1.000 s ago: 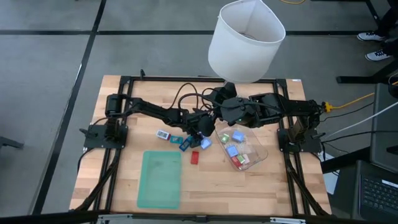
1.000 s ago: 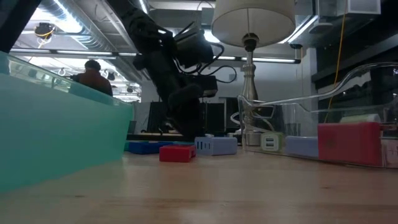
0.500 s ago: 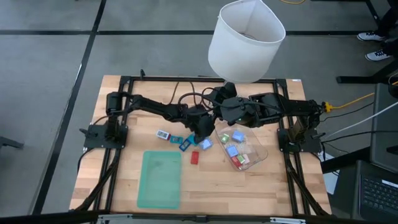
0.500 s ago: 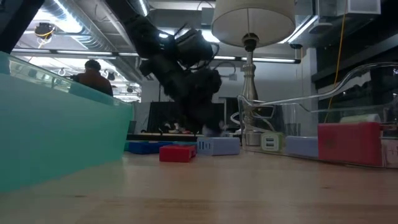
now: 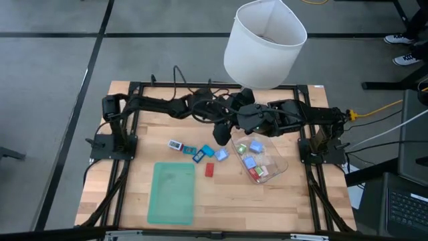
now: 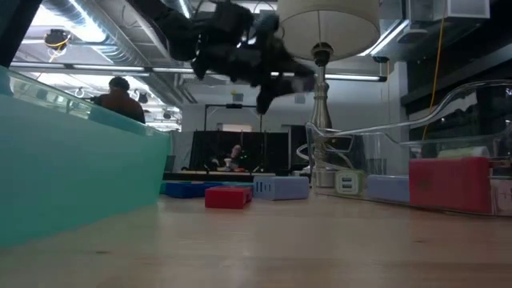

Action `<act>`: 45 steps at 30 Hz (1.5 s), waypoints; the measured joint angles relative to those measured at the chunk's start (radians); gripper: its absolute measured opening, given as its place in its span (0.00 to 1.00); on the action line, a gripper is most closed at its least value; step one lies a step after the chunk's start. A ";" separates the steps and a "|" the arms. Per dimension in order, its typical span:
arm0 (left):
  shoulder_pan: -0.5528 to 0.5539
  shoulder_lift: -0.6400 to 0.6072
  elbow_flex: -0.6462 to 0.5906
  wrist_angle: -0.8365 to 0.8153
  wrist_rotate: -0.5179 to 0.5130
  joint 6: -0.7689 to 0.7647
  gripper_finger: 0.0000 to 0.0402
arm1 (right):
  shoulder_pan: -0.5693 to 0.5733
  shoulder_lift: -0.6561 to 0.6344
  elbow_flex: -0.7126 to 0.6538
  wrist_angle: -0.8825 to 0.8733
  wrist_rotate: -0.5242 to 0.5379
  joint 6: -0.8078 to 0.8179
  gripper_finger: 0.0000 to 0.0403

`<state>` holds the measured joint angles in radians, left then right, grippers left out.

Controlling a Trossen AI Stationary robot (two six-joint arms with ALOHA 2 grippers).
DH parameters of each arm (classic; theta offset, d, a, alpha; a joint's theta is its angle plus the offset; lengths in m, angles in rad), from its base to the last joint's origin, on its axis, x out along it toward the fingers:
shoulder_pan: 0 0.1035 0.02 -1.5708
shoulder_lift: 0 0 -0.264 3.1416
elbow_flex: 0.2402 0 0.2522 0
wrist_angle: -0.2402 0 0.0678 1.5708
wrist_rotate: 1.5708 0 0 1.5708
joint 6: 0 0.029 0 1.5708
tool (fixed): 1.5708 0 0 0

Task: Pick & Place Office items
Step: Put the blue charger adapter into the transparent bin, then put the light blue charger adapter into the transparent bin

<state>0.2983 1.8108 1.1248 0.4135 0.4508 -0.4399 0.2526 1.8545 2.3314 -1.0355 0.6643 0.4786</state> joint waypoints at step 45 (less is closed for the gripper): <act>-0.150 0.276 0.400 -0.245 0.095 0.002 0.64 | 0.707 -0.371 -0.355 -0.533 0.880 0.656 0.69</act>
<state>0.1478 2.0865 1.5249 0.1688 0.5461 -0.4379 0.9599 1.4832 1.9764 -1.5685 1.5447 1.1350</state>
